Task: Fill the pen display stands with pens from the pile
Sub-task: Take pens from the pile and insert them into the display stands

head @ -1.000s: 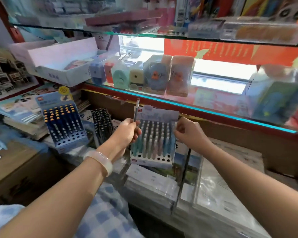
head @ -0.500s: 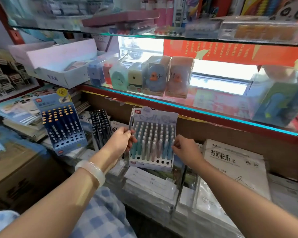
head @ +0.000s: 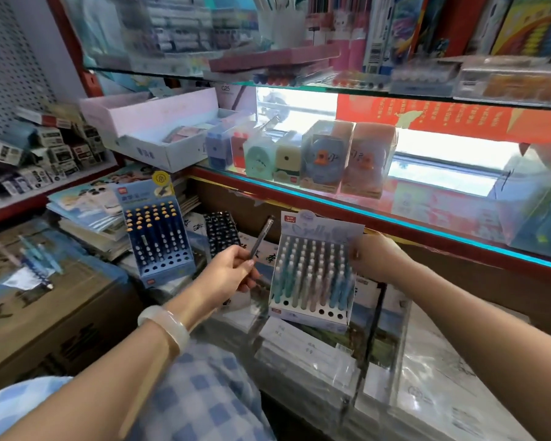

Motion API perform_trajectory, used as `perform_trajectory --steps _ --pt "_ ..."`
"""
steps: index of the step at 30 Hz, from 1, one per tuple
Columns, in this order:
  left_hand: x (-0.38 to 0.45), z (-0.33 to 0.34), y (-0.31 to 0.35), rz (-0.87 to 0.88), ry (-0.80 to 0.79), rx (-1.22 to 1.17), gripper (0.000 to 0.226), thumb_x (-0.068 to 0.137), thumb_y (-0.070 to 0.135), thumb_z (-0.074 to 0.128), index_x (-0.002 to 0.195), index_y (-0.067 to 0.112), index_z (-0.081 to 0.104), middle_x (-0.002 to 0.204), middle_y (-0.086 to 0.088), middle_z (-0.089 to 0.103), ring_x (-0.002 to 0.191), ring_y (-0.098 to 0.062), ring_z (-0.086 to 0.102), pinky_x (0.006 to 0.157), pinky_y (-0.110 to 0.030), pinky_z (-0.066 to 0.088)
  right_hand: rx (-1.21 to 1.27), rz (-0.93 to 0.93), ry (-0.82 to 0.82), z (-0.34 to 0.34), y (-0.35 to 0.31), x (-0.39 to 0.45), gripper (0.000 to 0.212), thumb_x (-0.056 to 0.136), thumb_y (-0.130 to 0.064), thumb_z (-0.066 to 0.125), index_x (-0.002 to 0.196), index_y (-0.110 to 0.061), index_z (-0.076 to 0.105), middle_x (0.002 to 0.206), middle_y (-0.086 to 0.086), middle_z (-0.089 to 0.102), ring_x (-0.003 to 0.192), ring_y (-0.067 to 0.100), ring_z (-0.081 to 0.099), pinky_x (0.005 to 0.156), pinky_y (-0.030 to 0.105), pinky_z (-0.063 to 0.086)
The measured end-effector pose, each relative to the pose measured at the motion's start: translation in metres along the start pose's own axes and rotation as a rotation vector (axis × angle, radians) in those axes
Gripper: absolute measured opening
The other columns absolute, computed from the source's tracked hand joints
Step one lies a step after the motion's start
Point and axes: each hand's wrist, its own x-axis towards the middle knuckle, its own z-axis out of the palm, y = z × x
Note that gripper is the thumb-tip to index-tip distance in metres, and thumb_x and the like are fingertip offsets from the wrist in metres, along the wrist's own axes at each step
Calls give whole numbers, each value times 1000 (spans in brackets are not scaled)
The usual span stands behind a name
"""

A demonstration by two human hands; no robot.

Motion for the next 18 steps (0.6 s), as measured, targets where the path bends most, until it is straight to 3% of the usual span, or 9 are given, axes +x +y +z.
perform_trajectory --steps 2,5,7,10,13,14,16,18 --pt "-2 -9 -1 0 19 -5 14 97 5 41 91 13 51 75 -5 62 65 -14 57 59 -23 46 154 -104 119 -18 -28 2 12 93 -25 55 84 -18 58 81 -4 62 71 9 59 65 20 48" --pt "-3 -16 0 19 22 -16 12 97 7 43 91 13 50 76 -4 63 67 -14 59 59 -23 47 544 -224 119 -23 -79 0 13 94 -27 53 93 -16 60 77 -5 62 67 4 58 58 13 42" --pt "-3 -19 1 41 14 -9 12 97 6 44 90 13 50 75 -5 63 65 -15 59 60 -25 48 715 -246 70 -17 -106 2 18 94 -28 53 99 -12 62 78 -1 66 65 6 60 55 12 48" --pt "-2 -26 1 79 46 29 14 96 5 44 86 14 49 73 -6 63 63 -15 60 60 -26 50 891 -258 32 -7 -133 7 14 93 -22 56 92 -9 63 79 4 68 70 13 65 68 23 58" --pt "-2 -40 0 136 109 177 6 96 12 48 99 15 52 86 2 63 81 -11 60 63 -18 47 940 -289 35 -3 -147 13 11 93 -16 56 82 -16 59 80 6 68 75 16 67 75 30 58" --pt "-1 -48 -2 143 136 232 12 95 16 50 107 17 52 94 5 61 89 -10 58 66 -17 45 920 -301 59 -2 -149 16 13 93 -16 55 81 -18 57 80 5 67 74 16 66 74 29 58" --pt "0 -67 -6 108 190 262 24 96 22 49 120 19 49 107 5 56 100 -10 52 79 -19 41 808 -318 148 0 -150 21 11 95 -16 52 84 -18 54 81 3 65 76 16 65 73 28 58" --pt "0 -85 -12 49 239 266 24 97 23 46 121 17 50 112 2 53 103 -10 48 85 -24 37 628 -328 234 5 -148 25 6 96 -18 49 94 -15 53 86 1 63 80 18 63 74 30 55"
